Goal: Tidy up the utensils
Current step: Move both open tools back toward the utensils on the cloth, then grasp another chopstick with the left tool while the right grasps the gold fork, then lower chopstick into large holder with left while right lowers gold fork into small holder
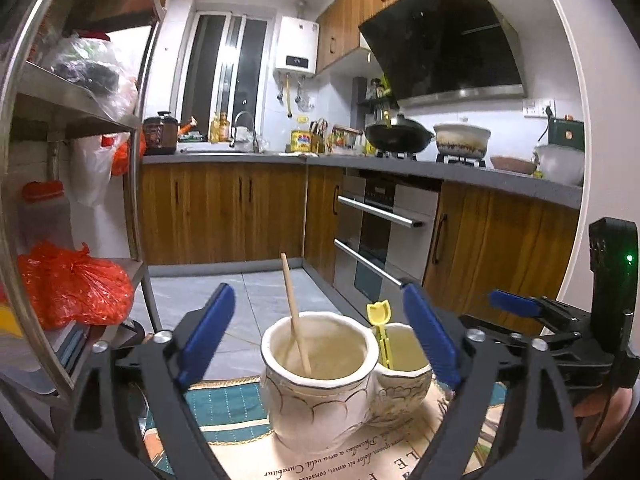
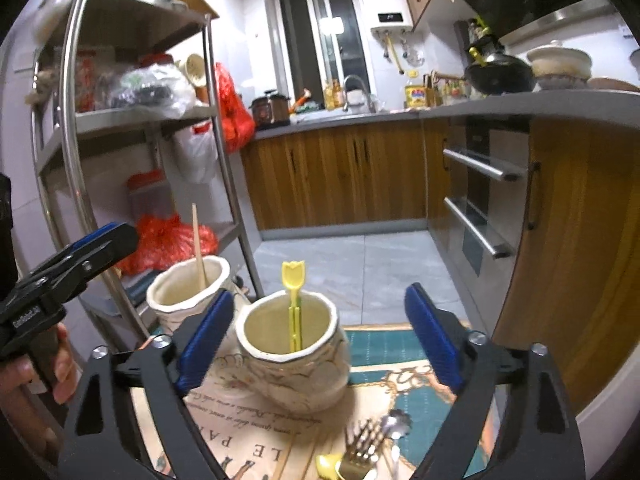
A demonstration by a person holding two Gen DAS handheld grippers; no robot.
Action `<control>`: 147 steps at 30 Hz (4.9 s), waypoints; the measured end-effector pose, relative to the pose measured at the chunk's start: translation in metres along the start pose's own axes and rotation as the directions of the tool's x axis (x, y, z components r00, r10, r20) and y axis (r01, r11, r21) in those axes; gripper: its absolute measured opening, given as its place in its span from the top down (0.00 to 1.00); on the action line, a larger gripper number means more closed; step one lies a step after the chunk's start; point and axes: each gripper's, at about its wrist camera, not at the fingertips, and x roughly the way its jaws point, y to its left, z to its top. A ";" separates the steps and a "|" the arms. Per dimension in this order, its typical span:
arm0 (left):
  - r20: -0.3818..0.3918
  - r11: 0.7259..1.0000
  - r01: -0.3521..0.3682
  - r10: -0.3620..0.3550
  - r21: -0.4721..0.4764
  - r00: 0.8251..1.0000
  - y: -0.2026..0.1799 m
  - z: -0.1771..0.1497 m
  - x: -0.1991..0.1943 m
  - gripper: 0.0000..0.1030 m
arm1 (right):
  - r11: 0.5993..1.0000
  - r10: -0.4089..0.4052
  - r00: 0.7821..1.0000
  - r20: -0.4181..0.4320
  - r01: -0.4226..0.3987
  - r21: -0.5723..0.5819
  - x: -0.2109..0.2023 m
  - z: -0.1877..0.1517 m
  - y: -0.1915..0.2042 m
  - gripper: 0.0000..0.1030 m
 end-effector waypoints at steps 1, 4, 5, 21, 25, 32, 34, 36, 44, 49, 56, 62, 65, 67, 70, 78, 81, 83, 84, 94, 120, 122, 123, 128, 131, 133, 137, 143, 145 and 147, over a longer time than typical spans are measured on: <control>0.008 1.000 -0.003 0.003 -0.003 1.000 0.000 0.001 -0.005 0.11 | 1.000 -0.001 1.000 0.012 0.001 0.003 -0.006 0.001 -0.002 0.07; 0.022 1.000 -0.007 0.007 -0.010 1.000 0.000 0.004 -0.016 0.06 | 1.000 -0.001 0.999 0.034 0.000 0.010 -0.021 0.003 -0.007 0.05; 0.025 1.000 -0.005 0.005 -0.012 1.000 -0.001 0.005 -0.019 0.06 | 1.000 -0.006 0.999 0.040 0.006 0.011 -0.027 0.003 -0.009 0.05; -0.091 0.996 0.051 -0.044 0.071 0.995 -0.038 -0.024 -0.043 0.05 | 0.994 -0.107 0.994 -0.034 0.108 0.025 -0.075 -0.027 -0.052 0.05; -0.163 0.993 0.074 -0.058 0.091 0.985 -0.050 -0.042 -0.036 0.05 | 0.992 -0.123 0.990 -0.074 0.124 0.011 -0.076 -0.040 -0.057 0.05; -0.326 0.989 0.107 -0.069 0.102 0.943 -0.068 -0.084 -0.017 0.05 | 0.990 -0.141 0.979 -0.146 0.142 -0.001 -0.068 -0.061 -0.059 0.05; -0.395 0.990 0.109 -0.064 0.092 0.916 -0.073 -0.100 -0.009 0.06 | 0.989 -0.148 0.976 -0.160 0.148 -0.014 -0.066 -0.065 -0.057 0.05; -0.447 0.990 0.100 -0.046 0.097 0.893 -0.077 -0.112 -0.002 0.06 | 0.989 -0.150 0.973 -0.177 0.150 -0.016 -0.062 -0.069 -0.057 0.05; -0.556 0.993 0.063 0.003 0.100 0.831 -0.086 -0.135 0.013 0.13 | 0.991 -0.134 0.964 -0.228 0.134 -0.016 -0.051 -0.080 -0.053 0.05; -0.596 0.993 0.084 -0.017 0.084 0.802 -0.095 -0.137 0.016 0.27 | 0.990 -0.137 0.961 -0.242 0.140 -0.005 -0.049 -0.081 -0.055 0.05; -0.614 0.988 0.101 -0.007 0.119 0.789 -0.113 -0.140 0.019 0.54 | 0.988 -0.152 0.954 -0.257 0.149 -0.031 -0.049 -0.083 -0.051 0.05; -0.622 0.983 0.108 0.007 0.147 0.783 -0.120 -0.137 0.026 0.84 | 0.987 -0.153 0.937 -0.313 0.131 -0.090 -0.042 -0.089 -0.038 0.05; -0.628 0.982 0.127 -0.009 0.143 0.779 -0.117 -0.136 0.027 0.89 | 0.989 -0.138 0.926 -0.352 0.107 -0.104 -0.037 -0.093 -0.032 0.07; -0.631 0.981 0.136 -0.016 0.141 0.775 -0.112 -0.134 0.026 0.91 | 0.992 -0.120 0.922 -0.367 0.093 -0.090 -0.035 -0.095 -0.031 0.12; -0.637 0.979 0.144 -0.021 0.142 0.770 -0.103 -0.133 0.025 0.94 | 0.995 -0.093 0.912 -0.401 0.074 -0.060 -0.028 -0.097 -0.027 0.30; -0.639 0.976 0.160 -0.030 0.146 0.769 -0.076 -0.132 0.012 0.94 | 0.998 -0.056 0.883 -0.466 0.033 -0.057 -0.007 -0.104 -0.004 0.53; -0.639 0.976 0.167 -0.041 0.138 0.768 -0.072 -0.133 0.010 0.94 | 0.998 -0.055 0.878 -0.475 0.039 -0.045 -0.002 -0.104 -0.003 0.58; -0.637 0.977 0.170 -0.049 0.129 0.769 -0.069 -0.132 0.006 0.94 | 0.998 -0.068 0.877 -0.476 0.051 -0.049 -0.001 -0.103 -0.002 0.63; -0.636 0.977 0.171 -0.054 0.124 0.770 -0.069 -0.133 0.007 0.94 | 0.997 -0.074 0.876 -0.477 0.057 -0.050 0.000 -0.103 -0.003 0.67; -0.637 0.977 0.186 -0.078 0.105 0.767 -0.067 -0.133 0.008 0.94 | 0.995 -0.093 0.862 -0.499 0.059 -0.084 0.002 -0.103 0.003 0.75; -0.664 0.974 0.206 -0.095 0.090 0.742 -0.069 -0.131 0.022 0.94 | 0.997 -0.032 0.897 -0.441 -0.001 -0.075 -0.015 -0.094 0.010 0.94; -0.660 0.974 0.207 -0.096 0.092 0.745 -0.069 -0.131 0.021 0.94 | 0.998 -0.024 0.902 -0.431 -0.005 -0.065 -0.017 -0.094 0.010 0.94; -0.655 0.972 0.211 -0.094 0.102 0.750 -0.070 -0.132 0.020 0.94 | 0.998 -0.020 0.906 -0.423 -0.008 -0.064 -0.018 -0.094 0.010 0.94; -0.613 0.970 0.237 -0.154 0.056 0.775 -0.063 -0.128 0.013 0.94 | 0.996 0.032 0.940 -0.339 -0.058 -0.068 -0.033 -0.085 0.015 0.94; -0.563 0.970 0.239 -0.175 0.041 0.808 -0.056 -0.122 0.005 0.94 | 0.993 0.056 0.955 -0.291 -0.083 -0.081 -0.043 -0.081 0.020 0.94; -0.530 0.968 0.248 -0.198 0.024 0.825 -0.052 -0.118 -0.001 0.94 | 0.992 0.070 0.963 -0.262 -0.096 -0.086 -0.049 -0.078 0.021 0.94; -0.438 0.966 0.257 -0.222 0.023 0.871 -0.044 -0.108 -0.017 0.94 | 0.987 0.101 0.978 -0.181 -0.121 -0.107 -0.063 -0.073 0.025 0.94; -0.343 0.969 0.247 -0.229 0.007 0.911 -0.035 -0.097 -0.031 0.94 | 0.980 0.123 0.990 -0.067 -0.132 -0.147 -0.079 -0.071 0.032 0.94; -0.327 0.969 0.248 -0.231 0.010 0.916 -0.034 -0.096 -0.034 0.94 | 0.980 0.127 0.991 -0.036 -0.131 -0.151 -0.084 -0.069 0.033 0.94; -0.317 0.969 0.245 -0.229 0.012 0.921 -0.033 -0.095 -0.035 0.94 | 0.980 0.131 0.991 -0.007 -0.130 -0.152 -0.087 -0.068 0.032 0.94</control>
